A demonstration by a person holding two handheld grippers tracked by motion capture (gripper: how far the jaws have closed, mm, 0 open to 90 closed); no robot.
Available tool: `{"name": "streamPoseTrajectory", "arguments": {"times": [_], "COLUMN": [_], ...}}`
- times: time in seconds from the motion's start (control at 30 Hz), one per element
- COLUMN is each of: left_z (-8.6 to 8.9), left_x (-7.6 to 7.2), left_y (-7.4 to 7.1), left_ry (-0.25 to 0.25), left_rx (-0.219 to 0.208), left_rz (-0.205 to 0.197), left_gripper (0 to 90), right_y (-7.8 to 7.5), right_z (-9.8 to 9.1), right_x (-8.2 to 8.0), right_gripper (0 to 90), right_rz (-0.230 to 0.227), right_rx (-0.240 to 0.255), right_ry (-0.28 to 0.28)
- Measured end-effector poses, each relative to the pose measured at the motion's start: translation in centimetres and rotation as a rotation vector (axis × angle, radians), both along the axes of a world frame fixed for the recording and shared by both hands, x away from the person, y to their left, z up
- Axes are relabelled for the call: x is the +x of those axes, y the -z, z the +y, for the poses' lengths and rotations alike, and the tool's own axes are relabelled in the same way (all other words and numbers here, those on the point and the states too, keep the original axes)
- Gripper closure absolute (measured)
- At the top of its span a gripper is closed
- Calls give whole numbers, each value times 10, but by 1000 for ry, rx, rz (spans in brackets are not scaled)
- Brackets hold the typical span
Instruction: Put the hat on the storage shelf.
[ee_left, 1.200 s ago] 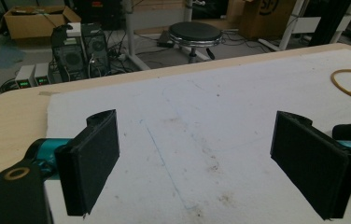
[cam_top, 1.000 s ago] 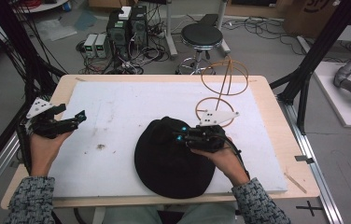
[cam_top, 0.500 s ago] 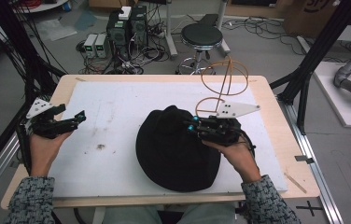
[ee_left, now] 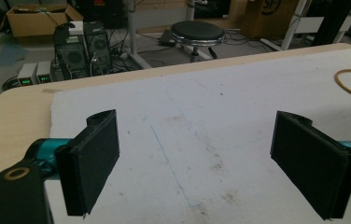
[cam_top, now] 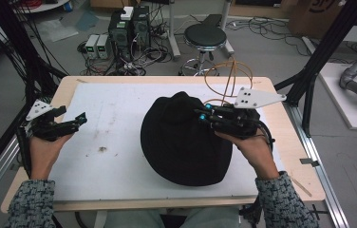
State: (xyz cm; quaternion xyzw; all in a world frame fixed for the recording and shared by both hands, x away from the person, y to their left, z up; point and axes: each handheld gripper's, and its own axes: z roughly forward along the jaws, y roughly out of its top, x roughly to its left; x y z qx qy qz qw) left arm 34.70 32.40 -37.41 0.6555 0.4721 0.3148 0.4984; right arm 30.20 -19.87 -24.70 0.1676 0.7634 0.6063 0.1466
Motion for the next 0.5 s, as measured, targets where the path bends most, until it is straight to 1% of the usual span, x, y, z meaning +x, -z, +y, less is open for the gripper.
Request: {"name": "streamPoseTrajectory", "arguments": {"times": [0.13,0.23,0.5], "left_z": [1,1,1], "left_x": [0,0,0], "left_y": [0,1,1], "left_ry": [-1,-1,-2], "left_rx": [1,-1,0], "left_rz": [0,1,4], "left_gripper": [158,158,158], "right_y": [-12,-19,-39], "right_z": [-2,-4,-14], "right_x": [-1,-2,-5], "right_gripper": [840,840,840], "right_rz": [-17,-28,-71], "right_rx": [9,15,52], "right_ry": [-1,9,32]}}
